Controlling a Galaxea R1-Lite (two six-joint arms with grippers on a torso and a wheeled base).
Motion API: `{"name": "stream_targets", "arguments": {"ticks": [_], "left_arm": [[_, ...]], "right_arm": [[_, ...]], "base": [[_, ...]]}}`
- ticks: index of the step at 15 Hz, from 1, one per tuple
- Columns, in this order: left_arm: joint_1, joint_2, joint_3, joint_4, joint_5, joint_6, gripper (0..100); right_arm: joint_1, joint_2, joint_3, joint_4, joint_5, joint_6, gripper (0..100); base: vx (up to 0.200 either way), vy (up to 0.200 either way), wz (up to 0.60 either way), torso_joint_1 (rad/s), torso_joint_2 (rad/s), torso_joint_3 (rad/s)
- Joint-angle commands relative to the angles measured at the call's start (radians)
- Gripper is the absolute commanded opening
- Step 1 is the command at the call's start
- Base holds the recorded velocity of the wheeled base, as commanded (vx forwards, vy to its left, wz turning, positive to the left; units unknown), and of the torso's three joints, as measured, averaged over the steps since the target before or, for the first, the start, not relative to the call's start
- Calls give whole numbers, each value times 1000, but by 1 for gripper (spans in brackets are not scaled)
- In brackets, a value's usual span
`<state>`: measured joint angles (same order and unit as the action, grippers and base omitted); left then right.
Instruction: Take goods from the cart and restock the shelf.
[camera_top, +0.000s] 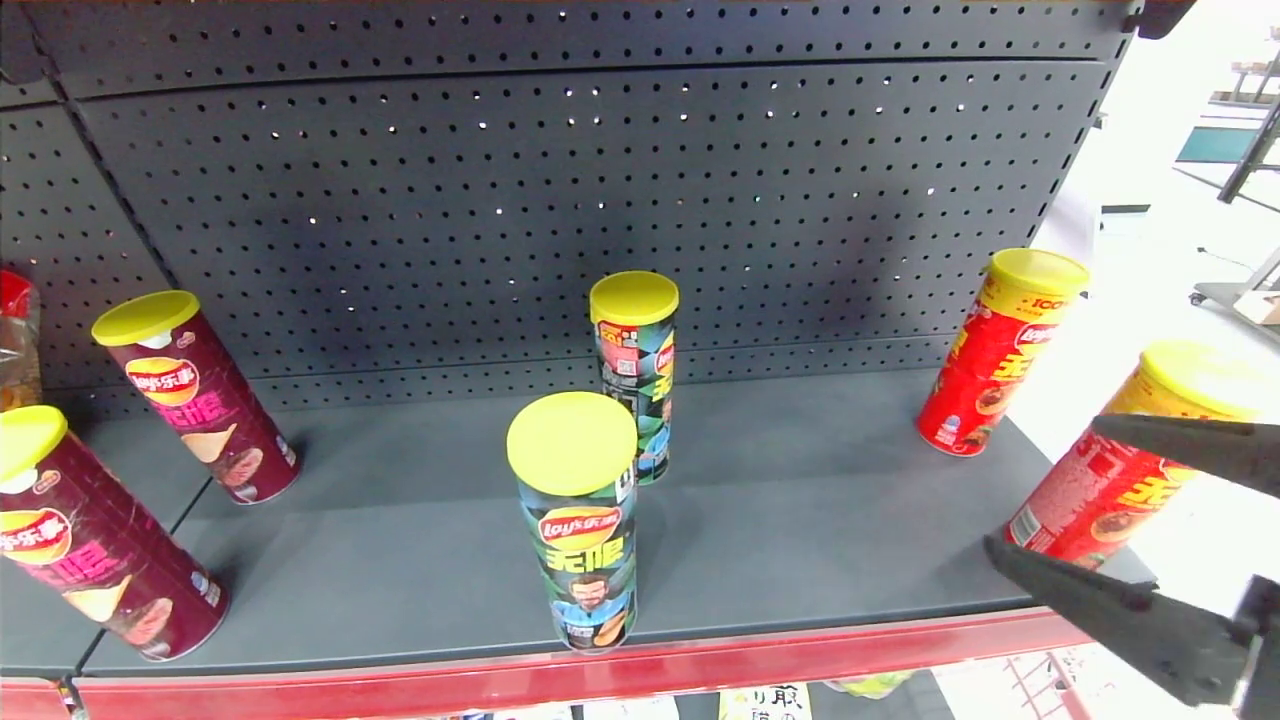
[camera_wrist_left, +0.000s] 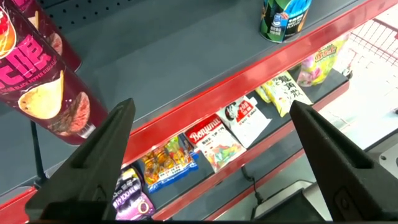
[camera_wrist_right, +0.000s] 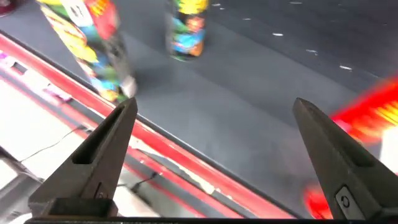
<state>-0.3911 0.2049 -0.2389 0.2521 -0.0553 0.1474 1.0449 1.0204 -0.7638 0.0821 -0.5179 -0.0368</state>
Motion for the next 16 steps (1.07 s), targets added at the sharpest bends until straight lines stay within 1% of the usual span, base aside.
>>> {"name": "stream_targets", "arguments": {"ticks": [1, 3, 5, 6, 7, 8, 10, 12, 13, 14, 15, 16], "left_arm": [[0, 10, 0, -1, 0, 0, 100], [0, 30, -3, -4, 0, -2, 100], [-2, 59, -5, -28, 0, -2, 100], [-2, 68, -5, -39, -1, -2, 100], [-2, 96, -5, -68, -1, -2, 100], [-2, 114, -5, -88, -1, -3, 100], [-2, 159, -7, -123, -1, -2, 100], [-2, 202, -17, -129, -1, -2, 100], [-2, 215, -23, -134, -3, -2, 100], [-2, 240, -26, -146, -3, -2, 100], [-2, 251, -30, -157, -3, -2, 100], [-2, 275, -34, -168, -5, -3, 100]], "right_arm": [[-8, -310, 166, 13, -60, -68, 100], [-86, -419, 212, 13, -60, -103, 100], [-157, -480, 219, 15, -59, -100, 100], [-177, -502, 232, 15, -60, -97, 100], [-272, -569, 284, 18, -64, -95, 100], [-390, -597, 307, 33, -64, -91, 100], [-657, -602, 308, 91, -62, -20, 100], [-895, -632, 314, 176, -59, 14, 100], [-954, -665, 330, 222, -54, 15, 100], [-984, -740, 370, 281, -51, 15, 100], [-979, -790, 403, 295, -47, 15, 100], [-970, -899, 491, 294, -11, 15, 100]], "base": [[0, 0, 0, 0, 0, 0], [0, 0, 0, 0, 0, 0], [0, 0, 0, 0, 0, 0], [0, 0, 0, 0, 0, 0], [0, 0, 0, 0, 0, 0], [0, 0, 0, 0, 0, 0], [0, 0, 0, 0, 0, 0], [0, 0, 0, 0, 0, 0], [0, 0, 0, 0, 0, 0], [0, 0, 0, 0, 0, 0], [0, 0, 0, 0, 0, 0], [0, 0, 0, 0, 0, 0]]}}
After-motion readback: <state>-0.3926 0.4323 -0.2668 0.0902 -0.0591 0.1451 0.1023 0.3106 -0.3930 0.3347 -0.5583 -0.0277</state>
